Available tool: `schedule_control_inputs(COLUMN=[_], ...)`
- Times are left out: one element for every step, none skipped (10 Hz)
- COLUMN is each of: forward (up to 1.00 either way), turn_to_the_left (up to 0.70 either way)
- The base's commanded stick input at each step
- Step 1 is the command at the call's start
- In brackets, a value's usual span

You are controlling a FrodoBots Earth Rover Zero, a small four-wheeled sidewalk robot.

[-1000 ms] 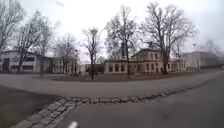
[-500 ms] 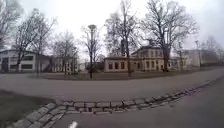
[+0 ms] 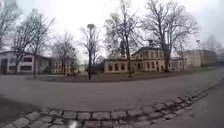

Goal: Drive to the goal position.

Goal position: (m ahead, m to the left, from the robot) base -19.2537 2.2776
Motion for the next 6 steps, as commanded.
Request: schedule_control_inputs(forward=[1.00, 1.00, 1.00, 1.00, 1.00, 1.00], turn_to_the_left=[0.00, 0.00, 0.00, 0.00, 0.00, 0.00])
